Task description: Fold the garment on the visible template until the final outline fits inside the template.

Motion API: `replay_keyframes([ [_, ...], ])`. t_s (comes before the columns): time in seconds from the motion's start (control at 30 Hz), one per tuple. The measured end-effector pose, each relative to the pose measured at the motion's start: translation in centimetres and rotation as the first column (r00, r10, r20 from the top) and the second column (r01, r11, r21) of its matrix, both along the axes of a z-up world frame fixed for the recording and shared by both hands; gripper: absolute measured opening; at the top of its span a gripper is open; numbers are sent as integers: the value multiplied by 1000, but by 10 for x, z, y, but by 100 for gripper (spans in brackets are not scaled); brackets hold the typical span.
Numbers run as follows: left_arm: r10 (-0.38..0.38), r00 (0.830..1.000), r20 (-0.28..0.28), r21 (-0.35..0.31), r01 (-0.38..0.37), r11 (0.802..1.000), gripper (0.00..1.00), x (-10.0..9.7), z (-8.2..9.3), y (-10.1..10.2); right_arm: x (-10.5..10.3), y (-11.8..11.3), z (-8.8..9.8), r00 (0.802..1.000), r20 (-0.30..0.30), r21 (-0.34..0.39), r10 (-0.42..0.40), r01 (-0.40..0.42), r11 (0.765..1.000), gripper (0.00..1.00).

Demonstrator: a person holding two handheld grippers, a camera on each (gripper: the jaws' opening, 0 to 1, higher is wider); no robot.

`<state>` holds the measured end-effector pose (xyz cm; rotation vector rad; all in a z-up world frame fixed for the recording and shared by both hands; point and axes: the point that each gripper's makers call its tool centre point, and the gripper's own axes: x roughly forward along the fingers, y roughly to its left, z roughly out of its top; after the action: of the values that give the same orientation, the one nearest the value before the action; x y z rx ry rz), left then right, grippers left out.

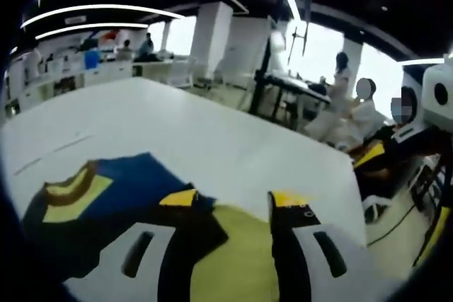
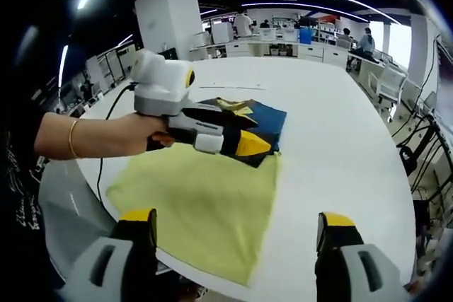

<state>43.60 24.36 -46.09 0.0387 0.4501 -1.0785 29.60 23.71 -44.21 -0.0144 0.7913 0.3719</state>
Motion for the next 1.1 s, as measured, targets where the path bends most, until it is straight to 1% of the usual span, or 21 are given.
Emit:
replay_keyframes([
  [0.07,-7,1000,25,10,7,1000,60,1,2,3,1,2,0,1000,-1,3,4,-4,1000,94],
  [0.17,-5,999,49,16,5,1000,74,3,6,10,3,3,-1,1000,-3,7,10,-10,1000,94],
  [0.23,9,999,46,14,-9,1000,82,6,8,15,4,4,-1,1000,-3,5,18,-18,1000,94],
  [0.27,26,999,22,11,-26,1000,86,7,10,19,5,6,0,1000,-2,4,23,-23,1000,94],
  [0.33,35,999,25,-3,-35,999,91,7,15,23,6,7,0,1000,-2,5,28,-28,1000,95],
  [0.4,41,998,39,-4,-41,999,95,8,21,28,7,7,1,999,0,3,33,-33,999,95],
  [0.47,54,998,33,-4,-54,999,98,8,25,34,8,9,2,999,1,4,39,-39,999,95],
  [0.5,60,998,36,8,-61,998,99,8,25,38,9,10,2,999,1,5,43,-43,999,95],
  [0.57,66,996,62,17,-67,998,99,8,29,46,11,11,3,999,5,6,50,-50,999,95],
  [0.7,75,995,66,21,-77,997,99,7,36,60,15,14,8,998,16,10,65,-65,998,96],
  [0.83,81,990,112,54,-88,995,99,6,45,84,18,17,10,997,19,9,81,-81,997,96],
  [1.1,104,984,145,87,-117,989,99,5,57,117,21,22,10,995,15,13,97,-98,995,96],
])
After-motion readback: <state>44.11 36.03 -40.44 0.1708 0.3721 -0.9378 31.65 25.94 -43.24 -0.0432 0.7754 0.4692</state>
